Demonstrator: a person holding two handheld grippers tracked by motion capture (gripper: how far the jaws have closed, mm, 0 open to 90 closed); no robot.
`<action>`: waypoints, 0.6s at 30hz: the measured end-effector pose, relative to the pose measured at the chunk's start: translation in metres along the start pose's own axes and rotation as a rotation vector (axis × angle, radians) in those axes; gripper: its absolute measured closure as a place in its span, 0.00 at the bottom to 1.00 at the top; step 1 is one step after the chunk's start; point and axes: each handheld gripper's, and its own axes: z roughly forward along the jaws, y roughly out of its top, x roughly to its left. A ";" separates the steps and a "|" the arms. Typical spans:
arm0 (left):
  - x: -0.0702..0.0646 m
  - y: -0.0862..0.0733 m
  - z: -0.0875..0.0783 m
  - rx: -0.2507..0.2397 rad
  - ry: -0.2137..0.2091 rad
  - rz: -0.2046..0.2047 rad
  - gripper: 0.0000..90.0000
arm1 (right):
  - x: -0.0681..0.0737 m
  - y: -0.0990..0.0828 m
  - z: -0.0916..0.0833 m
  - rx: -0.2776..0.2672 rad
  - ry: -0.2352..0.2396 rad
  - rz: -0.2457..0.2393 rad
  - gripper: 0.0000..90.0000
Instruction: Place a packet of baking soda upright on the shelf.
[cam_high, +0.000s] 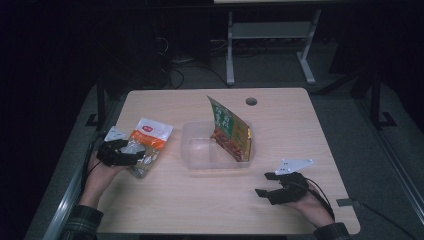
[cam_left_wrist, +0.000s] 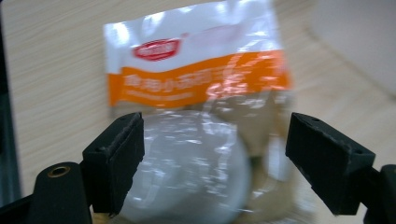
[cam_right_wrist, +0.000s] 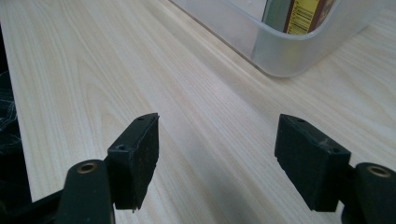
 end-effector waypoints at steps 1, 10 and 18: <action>0.006 0.001 0.003 0.003 0.017 -0.006 0.21 | 0.000 0.000 0.000 0.002 -0.001 0.000 0.34; 0.038 0.004 0.034 0.064 0.011 -0.065 0.22 | -0.002 0.000 0.003 0.006 0.009 -0.010 0.34; 0.050 -0.005 0.046 0.087 -0.083 -0.150 0.30 | -0.001 0.000 0.002 -0.006 0.019 -0.015 0.33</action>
